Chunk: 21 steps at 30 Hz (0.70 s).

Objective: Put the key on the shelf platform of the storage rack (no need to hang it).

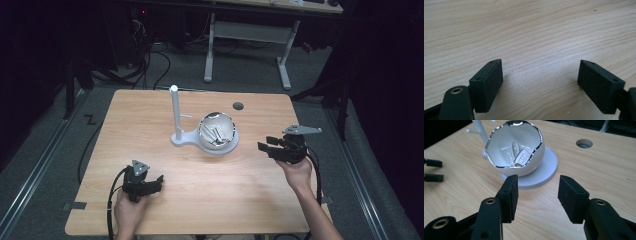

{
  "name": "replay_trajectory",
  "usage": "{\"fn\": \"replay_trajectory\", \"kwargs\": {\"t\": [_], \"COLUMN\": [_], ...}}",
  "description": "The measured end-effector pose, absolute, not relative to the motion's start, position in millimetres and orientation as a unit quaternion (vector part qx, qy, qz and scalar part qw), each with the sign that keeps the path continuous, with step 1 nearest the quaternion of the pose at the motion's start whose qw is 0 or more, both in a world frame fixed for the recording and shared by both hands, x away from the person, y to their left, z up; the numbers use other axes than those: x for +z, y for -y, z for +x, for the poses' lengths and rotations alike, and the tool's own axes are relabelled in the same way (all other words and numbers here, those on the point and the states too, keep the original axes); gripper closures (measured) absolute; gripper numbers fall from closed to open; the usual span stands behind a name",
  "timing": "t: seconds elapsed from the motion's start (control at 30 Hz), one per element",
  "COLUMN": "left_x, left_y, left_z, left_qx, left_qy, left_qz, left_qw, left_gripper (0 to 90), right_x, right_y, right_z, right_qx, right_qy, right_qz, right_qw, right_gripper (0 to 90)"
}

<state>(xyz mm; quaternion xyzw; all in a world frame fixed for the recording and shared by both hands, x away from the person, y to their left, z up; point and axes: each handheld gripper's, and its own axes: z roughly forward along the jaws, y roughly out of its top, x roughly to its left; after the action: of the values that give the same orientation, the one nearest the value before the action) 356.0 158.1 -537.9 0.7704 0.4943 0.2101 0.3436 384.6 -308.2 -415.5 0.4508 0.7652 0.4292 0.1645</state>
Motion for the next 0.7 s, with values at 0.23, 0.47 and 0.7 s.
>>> {"fn": "replay_trajectory", "kwargs": {"t": [0.23,0.47,0.7], "left_x": [-538,-538,-538], "left_y": [-158,-158,-158], "left_z": [356,356,356], "left_qx": [0.210,0.210,0.210], "left_qy": [-0.494,-0.494,-0.494], "left_qz": [0.771,0.771,0.770], "left_qw": [0.343,0.343,0.343], "left_gripper": [20.7,20.7,20.7], "right_x": [-418,-423,-428], "right_y": [312,318,323], "right_z": [373,364,355], "right_qx": [0.443,0.450,0.455], "right_qy": [-0.759,-0.752,-0.747], "right_qz": [0.449,0.454,0.456], "right_qw": [0.161,0.163,0.165], "right_gripper": [50.7,50.7,50.7]}}
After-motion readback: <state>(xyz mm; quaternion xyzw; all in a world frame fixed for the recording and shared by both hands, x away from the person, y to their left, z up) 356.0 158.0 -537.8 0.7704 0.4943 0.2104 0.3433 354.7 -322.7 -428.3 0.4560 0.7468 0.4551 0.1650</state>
